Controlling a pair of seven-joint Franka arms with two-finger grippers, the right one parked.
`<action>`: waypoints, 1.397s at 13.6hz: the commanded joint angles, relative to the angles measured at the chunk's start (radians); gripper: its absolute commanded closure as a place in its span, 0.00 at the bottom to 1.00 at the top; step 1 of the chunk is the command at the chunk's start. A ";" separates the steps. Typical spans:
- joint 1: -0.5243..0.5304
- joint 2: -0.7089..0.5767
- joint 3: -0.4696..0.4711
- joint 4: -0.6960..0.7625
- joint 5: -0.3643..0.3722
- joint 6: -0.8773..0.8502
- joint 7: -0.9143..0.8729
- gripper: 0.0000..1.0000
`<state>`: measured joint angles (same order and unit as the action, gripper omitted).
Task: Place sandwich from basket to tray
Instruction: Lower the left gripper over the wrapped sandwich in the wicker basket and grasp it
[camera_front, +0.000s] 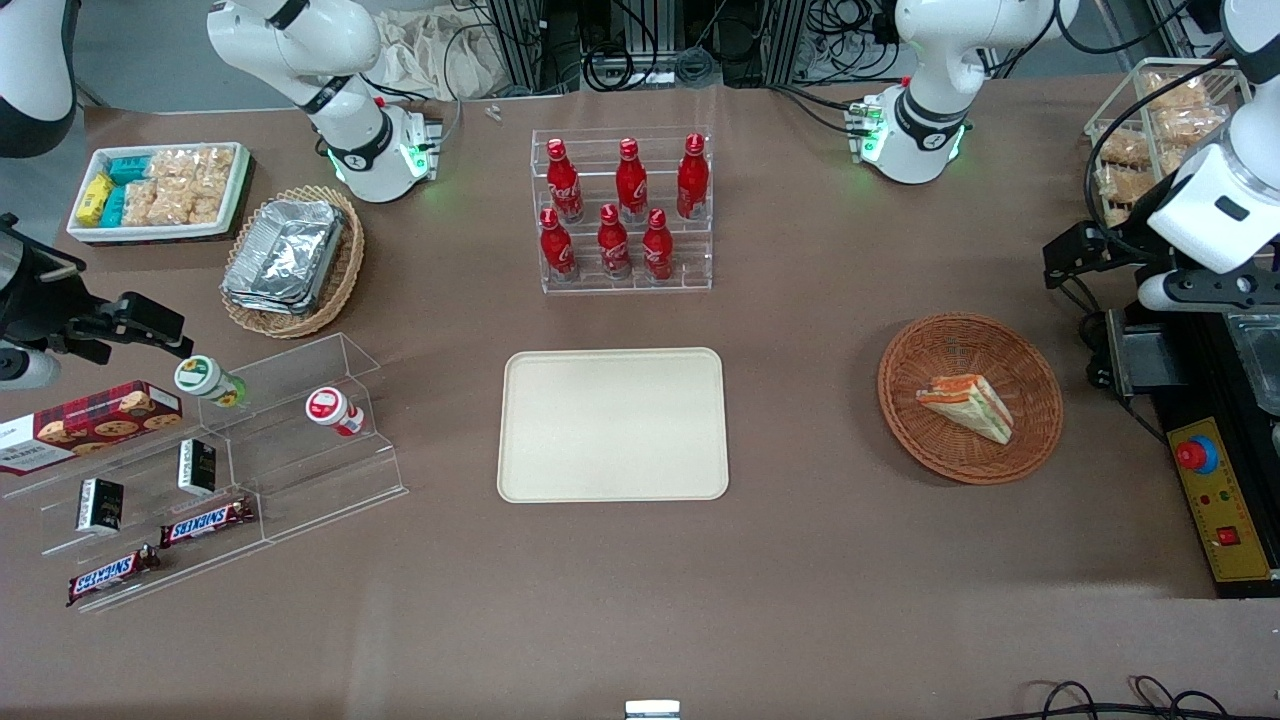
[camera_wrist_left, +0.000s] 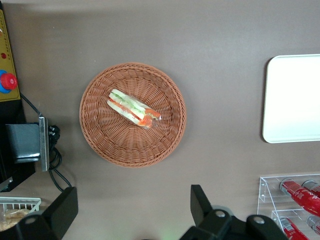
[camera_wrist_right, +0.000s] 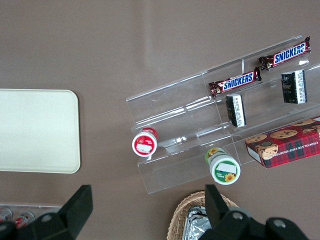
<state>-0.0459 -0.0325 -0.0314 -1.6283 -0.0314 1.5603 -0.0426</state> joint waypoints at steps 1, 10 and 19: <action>-0.006 0.023 0.001 0.056 0.019 -0.061 0.016 0.00; 0.000 0.187 0.001 0.048 0.116 -0.043 -0.432 0.00; 0.070 0.328 0.011 -0.281 -0.079 0.386 -0.772 0.00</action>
<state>-0.0014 0.3135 -0.0173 -1.8415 -0.0445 1.8921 -0.7662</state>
